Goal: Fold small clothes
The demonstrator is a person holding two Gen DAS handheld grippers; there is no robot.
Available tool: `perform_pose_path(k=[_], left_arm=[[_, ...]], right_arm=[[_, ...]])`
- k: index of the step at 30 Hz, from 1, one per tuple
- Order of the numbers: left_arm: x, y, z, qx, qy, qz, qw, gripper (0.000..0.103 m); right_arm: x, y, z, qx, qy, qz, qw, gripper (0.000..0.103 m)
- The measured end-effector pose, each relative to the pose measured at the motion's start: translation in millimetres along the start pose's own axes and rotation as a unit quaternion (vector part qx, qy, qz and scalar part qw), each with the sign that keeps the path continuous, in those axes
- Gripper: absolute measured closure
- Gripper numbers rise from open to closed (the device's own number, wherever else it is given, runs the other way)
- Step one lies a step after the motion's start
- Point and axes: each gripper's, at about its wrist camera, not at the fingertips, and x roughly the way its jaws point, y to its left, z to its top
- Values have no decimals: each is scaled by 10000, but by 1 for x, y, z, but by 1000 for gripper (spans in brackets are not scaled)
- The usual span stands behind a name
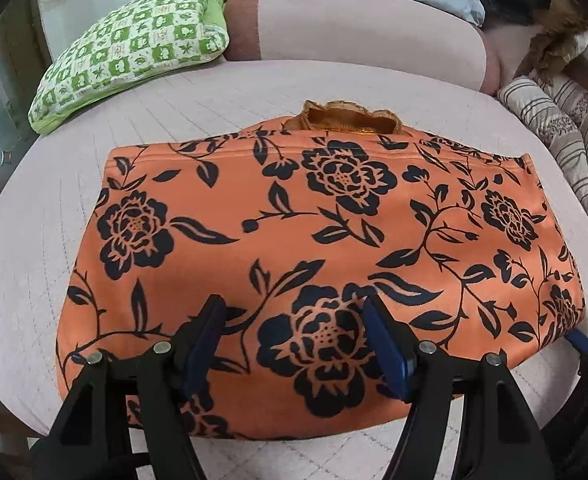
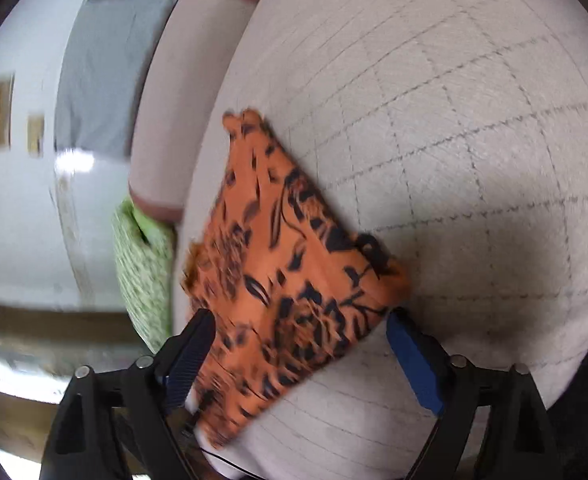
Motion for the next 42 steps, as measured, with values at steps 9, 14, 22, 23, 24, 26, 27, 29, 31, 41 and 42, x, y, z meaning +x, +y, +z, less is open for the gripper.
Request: perform_pose_path(k=[9,14,22,23,24,26,27,29,31,41,42], left_arm=[[8,-2,5,4,49,6,10000,32],[-13,5,14,-222,-554,126,9981,25],[5,5,15,-246,-255,348,9988,23],[3,5,17,-201,-312,349,9987,23],[8,6,18,-207,-255,395,9987,23],[32,6,17,-163,146,455,9987,21],[38,6,15,-129,146,457,9988,20],[38,6,16,-109,75,483,9987,19],[39,8,18,-181,112,431,9988,19],[-18,86,25,-1286,-754,56,9888,20],[-32,109,20,-1565,-946,201,9829,20]], right_arm=[[13,12,9,41,-244,173,9995,13],[6,31,11,-565,-499,67,9971,22],[11,34,14,-807,-439,-39,9958,22],[13,37,15,-926,-463,-149,9945,22],[18,36,17,-990,-429,-275,9938,22],[31,28,22,-860,-296,-407,9950,21],[32,28,23,-899,-316,-384,9947,21],[36,36,24,-1106,-257,-465,9924,28],[39,38,25,-1166,-106,-530,9917,79],[25,150,-16,-2789,-259,-575,9583,86],[25,170,-28,-3062,-255,-527,9502,86]])
